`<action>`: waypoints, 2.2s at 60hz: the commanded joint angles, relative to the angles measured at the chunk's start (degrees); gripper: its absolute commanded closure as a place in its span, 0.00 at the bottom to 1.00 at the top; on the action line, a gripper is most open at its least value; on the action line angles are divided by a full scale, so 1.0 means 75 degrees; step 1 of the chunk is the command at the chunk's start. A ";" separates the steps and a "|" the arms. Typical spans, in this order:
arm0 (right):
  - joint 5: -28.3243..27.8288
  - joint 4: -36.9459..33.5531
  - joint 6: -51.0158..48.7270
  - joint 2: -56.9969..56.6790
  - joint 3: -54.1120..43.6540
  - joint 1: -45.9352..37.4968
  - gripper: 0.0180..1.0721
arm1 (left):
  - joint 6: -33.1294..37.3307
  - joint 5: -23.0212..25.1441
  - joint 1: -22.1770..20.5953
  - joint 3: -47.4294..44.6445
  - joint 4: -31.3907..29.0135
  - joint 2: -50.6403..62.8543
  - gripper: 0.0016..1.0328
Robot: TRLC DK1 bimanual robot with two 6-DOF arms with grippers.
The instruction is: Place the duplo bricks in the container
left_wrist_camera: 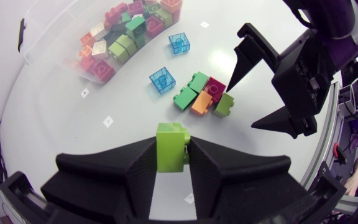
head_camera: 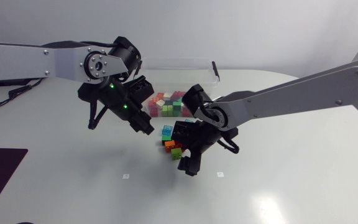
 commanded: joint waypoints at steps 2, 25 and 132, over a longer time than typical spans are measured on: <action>0.0173 0.0049 -0.0143 0.0265 0.0150 0.0124 0.14 | 0.0110 0.0103 0.0039 0.0020 0.0025 -0.0192 0.73; 0.0302 -0.0162 -0.0272 0.0757 0.0783 0.0335 0.18 | 0.0157 0.0103 0.0097 -0.0015 0.0025 -0.0321 0.73; -0.0097 -0.0771 0.0419 -0.1621 0.1334 -0.1283 0.65 | -0.0511 0.0958 0.1093 0.3453 0.2099 0.1741 0.72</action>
